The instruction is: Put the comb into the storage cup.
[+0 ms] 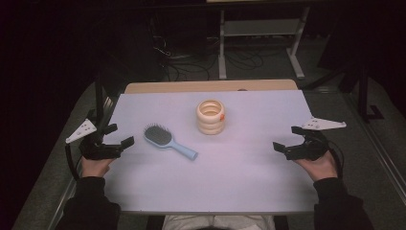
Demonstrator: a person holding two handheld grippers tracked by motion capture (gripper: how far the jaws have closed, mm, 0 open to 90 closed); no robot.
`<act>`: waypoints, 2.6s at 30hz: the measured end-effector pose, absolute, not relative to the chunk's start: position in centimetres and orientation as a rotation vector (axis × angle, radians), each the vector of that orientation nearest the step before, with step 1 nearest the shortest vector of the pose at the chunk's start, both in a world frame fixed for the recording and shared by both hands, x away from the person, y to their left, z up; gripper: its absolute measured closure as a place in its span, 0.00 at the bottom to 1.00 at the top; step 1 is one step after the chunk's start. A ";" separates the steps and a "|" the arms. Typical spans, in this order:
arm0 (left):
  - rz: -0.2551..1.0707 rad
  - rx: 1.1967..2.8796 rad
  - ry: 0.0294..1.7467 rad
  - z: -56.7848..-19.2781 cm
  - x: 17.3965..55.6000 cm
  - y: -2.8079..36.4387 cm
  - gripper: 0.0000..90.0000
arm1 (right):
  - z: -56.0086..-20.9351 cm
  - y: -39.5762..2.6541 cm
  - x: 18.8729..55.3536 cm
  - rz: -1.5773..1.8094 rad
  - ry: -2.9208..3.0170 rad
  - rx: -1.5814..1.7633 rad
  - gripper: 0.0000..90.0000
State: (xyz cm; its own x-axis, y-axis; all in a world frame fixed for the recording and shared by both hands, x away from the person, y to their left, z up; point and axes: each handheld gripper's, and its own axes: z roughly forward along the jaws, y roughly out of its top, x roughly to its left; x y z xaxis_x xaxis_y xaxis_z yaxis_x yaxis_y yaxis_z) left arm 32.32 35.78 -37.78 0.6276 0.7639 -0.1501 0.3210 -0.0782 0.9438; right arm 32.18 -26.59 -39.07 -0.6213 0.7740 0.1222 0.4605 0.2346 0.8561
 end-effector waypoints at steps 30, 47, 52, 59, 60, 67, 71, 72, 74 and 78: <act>0.462 1.725 0.901 -37.2 32.1 35.1 0.00 | -38.9 -27.0 31.5 1.375 2.190 1.160 0.00; 0.399 1.777 0.865 -35.6 33.8 33.6 0.00 | -39.3 -26.6 31.5 1.334 2.218 1.149 0.00; 0.399 1.810 0.841 -34.5 34.3 32.6 0.00 | -39.2 -26.6 31.5 1.331 2.219 1.148 0.00; 0.372 1.853 0.809 -33.9 35.1 31.1 0.00 | -39.2 -26.6 31.5 1.332 2.217 1.148 0.00; 0.366 1.862 0.807 -33.8 35.2 30.9 0.00 | -39.2 -26.6 31.5 1.330 2.219 1.147 0.00; 0.351 1.889 0.777 -33.3 35.9 29.6 0.00 | -39.3 -26.5 31.5 1.323 2.226 1.146 0.00; 0.342 1.906 0.773 -33.3 36.4 29.0 0.00 | -39.3 -26.5 31.5 1.323 2.228 1.145 0.00; 0.342 1.906 0.773 -33.3 36.4 29.0 0.00 | -39.3 -26.5 31.5 1.322 2.230 1.144 0.00; 0.341 1.915 0.767 -33.2 36.6 28.8 0.00 | -39.3 -26.5 31.5 1.322 2.230 1.144 0.00; 0.322 1.921 0.762 -33.4 37.0 28.2 0.00 | -39.3 -26.4 31.5 1.316 2.236 1.140 0.00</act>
State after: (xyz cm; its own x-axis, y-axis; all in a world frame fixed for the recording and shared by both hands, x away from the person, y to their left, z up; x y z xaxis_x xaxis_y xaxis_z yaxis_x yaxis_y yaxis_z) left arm 36.97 28.25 -33.40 0.7659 0.6344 -0.1043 0.3674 -0.2988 0.8807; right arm 31.53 -26.44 -39.34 -0.6367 0.7608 0.1258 0.4793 0.2627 0.8374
